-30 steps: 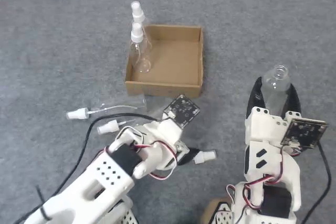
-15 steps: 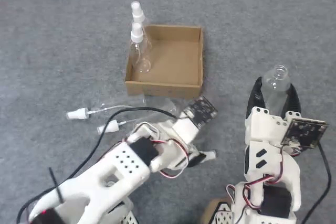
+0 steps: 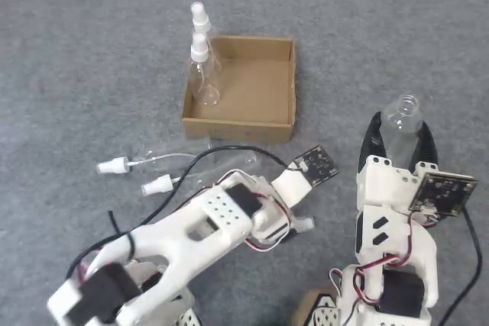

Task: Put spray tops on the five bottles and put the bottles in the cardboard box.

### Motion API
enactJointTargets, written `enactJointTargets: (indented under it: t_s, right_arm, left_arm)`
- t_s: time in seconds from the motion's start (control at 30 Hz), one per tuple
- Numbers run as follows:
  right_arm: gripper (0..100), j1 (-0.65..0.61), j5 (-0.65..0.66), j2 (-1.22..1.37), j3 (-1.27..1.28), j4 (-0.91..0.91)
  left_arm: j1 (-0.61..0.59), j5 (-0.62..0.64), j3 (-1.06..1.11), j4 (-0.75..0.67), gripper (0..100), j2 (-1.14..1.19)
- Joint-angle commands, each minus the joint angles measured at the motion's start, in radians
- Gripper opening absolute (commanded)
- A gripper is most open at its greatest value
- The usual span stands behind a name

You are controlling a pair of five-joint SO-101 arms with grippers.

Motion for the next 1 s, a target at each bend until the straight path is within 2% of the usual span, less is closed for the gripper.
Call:
enactJointTargets:
  t_s: [0.0,0.3,0.47,0.7,0.97]
  right_arm:
    - [7.3,0.01,-0.011,-0.018,-0.011,-0.024]
    - [7.3,0.01,-0.011,-0.018,-0.011,-0.025]
    - [7.3,0.01,-0.011,-0.018,-0.011,-0.025]
    - [7.3,0.01,-0.011,-0.018,-0.011,-0.025]
    - [7.3,0.01,-0.011,-0.018,-0.011,-0.025]
  left_arm:
    - [0.005,-0.011,-0.104,0.009,21,0.052]
    - [0.043,-0.054,-0.196,0.089,20,0.163]
    - [0.041,-0.058,-0.211,0.091,16,0.181]
    - [0.041,-0.058,-0.205,0.092,15,0.18]
    - [0.02,-0.055,-0.239,0.218,15,0.167]
